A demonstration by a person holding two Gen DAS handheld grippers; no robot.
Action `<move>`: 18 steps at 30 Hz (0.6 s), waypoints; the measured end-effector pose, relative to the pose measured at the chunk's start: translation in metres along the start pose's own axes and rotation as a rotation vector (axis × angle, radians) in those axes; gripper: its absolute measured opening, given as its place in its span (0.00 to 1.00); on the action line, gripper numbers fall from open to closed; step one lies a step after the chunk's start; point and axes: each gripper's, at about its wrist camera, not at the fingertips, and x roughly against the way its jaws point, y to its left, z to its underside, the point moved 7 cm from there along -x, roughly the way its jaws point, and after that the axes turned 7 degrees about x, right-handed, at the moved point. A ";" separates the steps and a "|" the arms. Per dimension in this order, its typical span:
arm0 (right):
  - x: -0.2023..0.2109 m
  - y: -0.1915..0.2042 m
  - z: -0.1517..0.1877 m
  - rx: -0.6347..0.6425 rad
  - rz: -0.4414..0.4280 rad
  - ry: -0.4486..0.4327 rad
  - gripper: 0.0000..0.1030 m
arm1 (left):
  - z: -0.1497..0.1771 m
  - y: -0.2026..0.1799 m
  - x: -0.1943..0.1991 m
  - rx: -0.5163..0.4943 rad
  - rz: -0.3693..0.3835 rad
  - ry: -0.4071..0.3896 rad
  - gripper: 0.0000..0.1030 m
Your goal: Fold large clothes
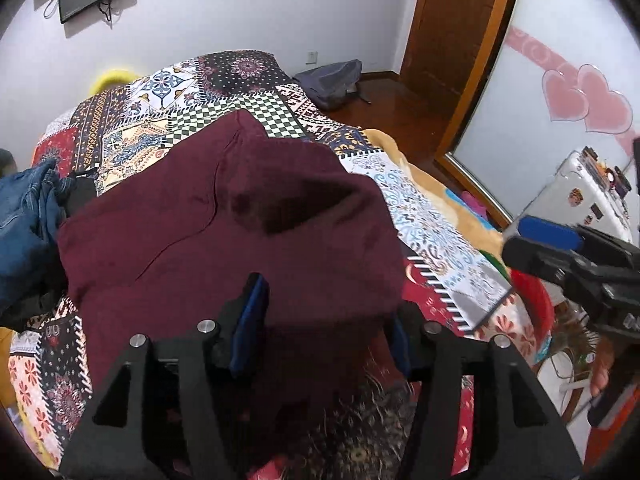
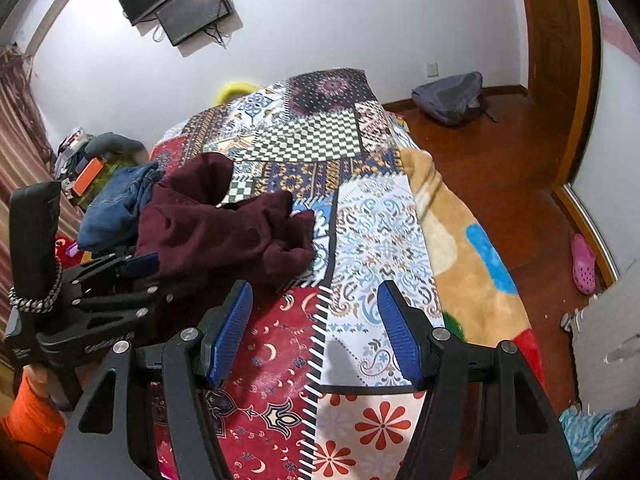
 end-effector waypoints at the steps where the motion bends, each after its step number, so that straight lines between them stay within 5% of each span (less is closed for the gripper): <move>1: 0.001 0.002 -0.003 0.008 -0.003 -0.006 0.59 | 0.000 0.000 0.005 0.003 0.013 -0.001 0.54; 5: 0.001 0.014 -0.017 0.050 -0.013 -0.029 0.59 | -0.002 0.012 0.044 0.033 0.039 -0.052 0.56; 11: -0.003 0.057 -0.044 0.165 -0.068 -0.081 0.59 | -0.006 0.069 0.090 0.071 -0.137 -0.189 0.68; 18: -0.031 0.110 -0.068 0.292 -0.167 -0.060 0.60 | 0.023 0.135 0.070 0.182 -0.233 -0.088 0.69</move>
